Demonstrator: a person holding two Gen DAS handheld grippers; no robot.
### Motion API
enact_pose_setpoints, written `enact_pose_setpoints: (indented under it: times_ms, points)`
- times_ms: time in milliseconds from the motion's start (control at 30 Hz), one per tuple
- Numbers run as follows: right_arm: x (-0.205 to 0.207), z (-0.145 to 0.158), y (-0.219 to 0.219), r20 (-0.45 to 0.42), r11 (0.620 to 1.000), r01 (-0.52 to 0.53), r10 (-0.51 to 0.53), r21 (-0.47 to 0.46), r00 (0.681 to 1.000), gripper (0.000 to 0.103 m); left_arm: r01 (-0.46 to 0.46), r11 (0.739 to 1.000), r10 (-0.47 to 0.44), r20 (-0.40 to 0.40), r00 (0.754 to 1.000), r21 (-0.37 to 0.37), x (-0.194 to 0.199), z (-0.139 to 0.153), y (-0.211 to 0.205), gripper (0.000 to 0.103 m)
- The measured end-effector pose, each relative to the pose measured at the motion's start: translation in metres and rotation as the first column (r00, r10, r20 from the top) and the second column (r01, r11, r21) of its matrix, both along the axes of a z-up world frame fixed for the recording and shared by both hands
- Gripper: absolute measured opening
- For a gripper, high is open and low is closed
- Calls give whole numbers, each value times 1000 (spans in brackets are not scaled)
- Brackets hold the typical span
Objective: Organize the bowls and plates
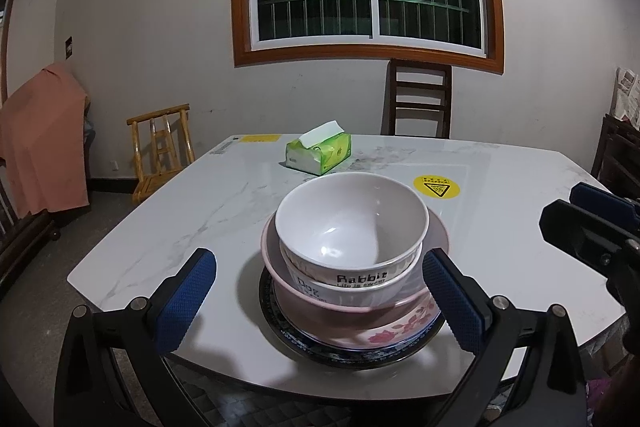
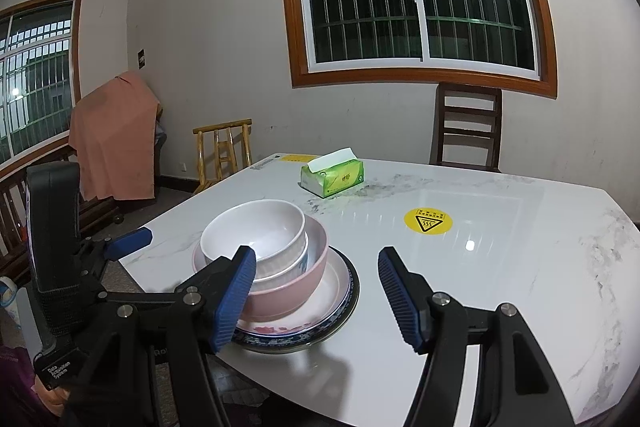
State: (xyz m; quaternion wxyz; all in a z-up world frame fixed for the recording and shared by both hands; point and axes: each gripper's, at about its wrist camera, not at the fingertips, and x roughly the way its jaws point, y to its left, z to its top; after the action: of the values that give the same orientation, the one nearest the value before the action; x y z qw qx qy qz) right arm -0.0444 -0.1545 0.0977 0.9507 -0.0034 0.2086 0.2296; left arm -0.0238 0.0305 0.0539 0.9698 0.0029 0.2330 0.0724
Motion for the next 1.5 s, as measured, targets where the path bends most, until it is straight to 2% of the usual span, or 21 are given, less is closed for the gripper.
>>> enact_pose_setpoints:
  times_ms: [1500]
  points:
    - [2,-7,5,-42,1000,-25,25,3,999,65,-28,1000,28,-25,999,0,2,-4,3,103]
